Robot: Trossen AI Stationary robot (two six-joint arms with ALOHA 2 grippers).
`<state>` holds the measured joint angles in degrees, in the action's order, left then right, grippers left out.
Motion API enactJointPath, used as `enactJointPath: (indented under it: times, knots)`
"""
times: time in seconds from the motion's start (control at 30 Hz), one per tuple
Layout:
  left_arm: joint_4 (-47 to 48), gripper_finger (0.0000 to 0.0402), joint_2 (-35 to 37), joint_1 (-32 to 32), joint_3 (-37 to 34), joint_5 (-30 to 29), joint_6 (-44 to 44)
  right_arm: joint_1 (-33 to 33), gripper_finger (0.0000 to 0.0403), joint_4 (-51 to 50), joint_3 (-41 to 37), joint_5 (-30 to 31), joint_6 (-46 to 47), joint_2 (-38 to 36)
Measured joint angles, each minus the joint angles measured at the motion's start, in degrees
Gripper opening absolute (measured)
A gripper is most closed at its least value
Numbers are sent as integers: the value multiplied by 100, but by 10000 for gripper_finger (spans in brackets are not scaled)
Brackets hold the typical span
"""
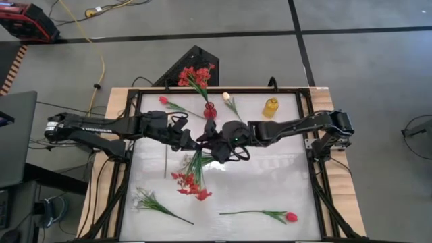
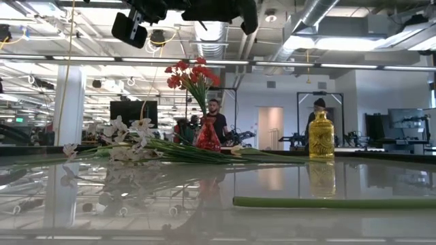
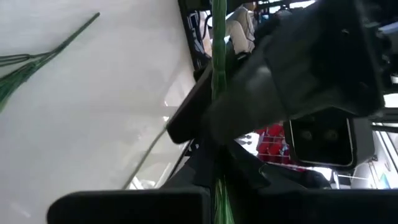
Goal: Sort flowers into vase by color
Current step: Put the red flowers into the red vase
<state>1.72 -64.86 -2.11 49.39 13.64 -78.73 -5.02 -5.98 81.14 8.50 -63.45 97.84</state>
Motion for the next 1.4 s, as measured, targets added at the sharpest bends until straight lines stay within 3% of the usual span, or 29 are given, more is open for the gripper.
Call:
enactJointPath:
  times: [0.17, 0.37, 0.53, 0.63, 0.73, 0.83, 0.97, 1.13, 1.2, 1.4]
  knots:
    - [110, 28, 11, 2, 0, -104, -67, 0, 34, -215, -2, 172, 168, -11]
    - [122, 98, 329, -175, 0, -281, 554, 199, 34, -781, 0, -229, 873, -121]
    - [286, 150, 939, -530, 0, -641, 1594, 855, 34, -1390, 0, -1925, 2000, -319]
    - [683, 165, 1393, -664, 2, -1380, 2119, 1493, 34, -1459, -30, -3414, 2799, -412]
    - [1260, 168, 1823, -659, 4, -2431, 2591, 2117, 34, -608, -298, -4688, 3450, -452]
    - [1724, 169, 2109, -564, 9, -3362, 2884, 2594, 34, 863, -744, -5214, 4138, -460]
    - [1912, 169, 2214, -442, 4, -3984, 2905, 3139, 34, 3404, -1595, -5176, 5354, -413]
    - [1763, 169, 2119, -288, 4, -4265, 3095, 3616, 34, 6113, -2582, -3686, 6465, -196]
    - [1794, 169, 2071, -275, 4, -4357, 3103, 3700, 34, 6619, -2744, -3328, 6867, 14]
    - [1797, 169, 1759, -310, 4, -4413, 3105, 3577, 34, 7727, -2619, -3129, 7699, 938]
